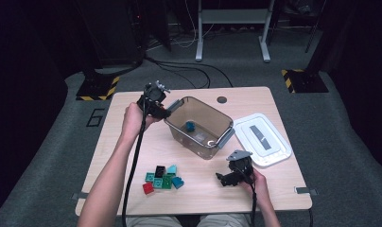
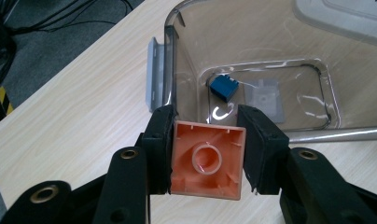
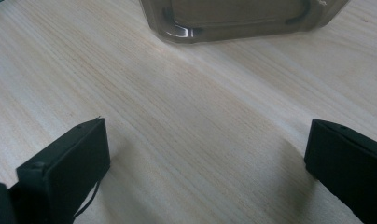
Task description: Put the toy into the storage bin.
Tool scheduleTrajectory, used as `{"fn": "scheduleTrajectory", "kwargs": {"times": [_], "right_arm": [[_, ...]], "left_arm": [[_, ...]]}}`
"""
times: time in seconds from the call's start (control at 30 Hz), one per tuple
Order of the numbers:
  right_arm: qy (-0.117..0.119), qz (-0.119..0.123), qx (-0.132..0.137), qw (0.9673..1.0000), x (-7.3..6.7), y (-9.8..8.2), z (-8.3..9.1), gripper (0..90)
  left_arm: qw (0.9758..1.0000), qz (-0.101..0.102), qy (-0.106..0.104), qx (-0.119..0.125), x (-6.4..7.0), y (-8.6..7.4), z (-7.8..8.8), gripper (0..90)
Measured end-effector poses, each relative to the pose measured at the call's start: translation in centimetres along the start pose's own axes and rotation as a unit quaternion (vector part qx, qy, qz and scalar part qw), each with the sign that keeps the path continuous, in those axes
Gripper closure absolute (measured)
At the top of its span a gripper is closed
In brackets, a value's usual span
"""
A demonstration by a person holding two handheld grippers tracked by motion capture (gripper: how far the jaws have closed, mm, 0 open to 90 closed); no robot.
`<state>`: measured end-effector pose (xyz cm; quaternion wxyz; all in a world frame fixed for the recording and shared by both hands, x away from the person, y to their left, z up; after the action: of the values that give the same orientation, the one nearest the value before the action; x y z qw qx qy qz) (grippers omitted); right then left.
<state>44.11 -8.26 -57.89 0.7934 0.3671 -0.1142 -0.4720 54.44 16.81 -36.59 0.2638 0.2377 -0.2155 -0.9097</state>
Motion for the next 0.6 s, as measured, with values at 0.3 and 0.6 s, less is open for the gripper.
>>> {"fn": "scheduleTrajectory", "kwargs": {"times": [0.3,0.6], "right_arm": [[0.000,-0.005,0.001,1.0000,-0.1,0.0,0.0,0.0],[-0.001,-0.005,0.001,1.0000,0.0,0.0,0.0,0.0]], "left_arm": [[0.9999,-0.008,-0.009,-0.001,0.7,1.9,-1.7,58.0],[0.9998,-0.009,-0.017,-0.006,1.1,3.0,-3.5,57.9]]}}
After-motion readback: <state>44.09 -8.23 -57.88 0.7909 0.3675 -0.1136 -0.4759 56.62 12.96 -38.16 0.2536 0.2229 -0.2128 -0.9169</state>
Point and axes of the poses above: each handheld gripper's, and its own axes: z roughly backward along the jaws, y roughly out of its top, x roughly to its right, the point moved 7 cm from there along -z, roughly forward along the jaws, and after that the axes turned 14 degrees about -z, right-handed, at the moved point
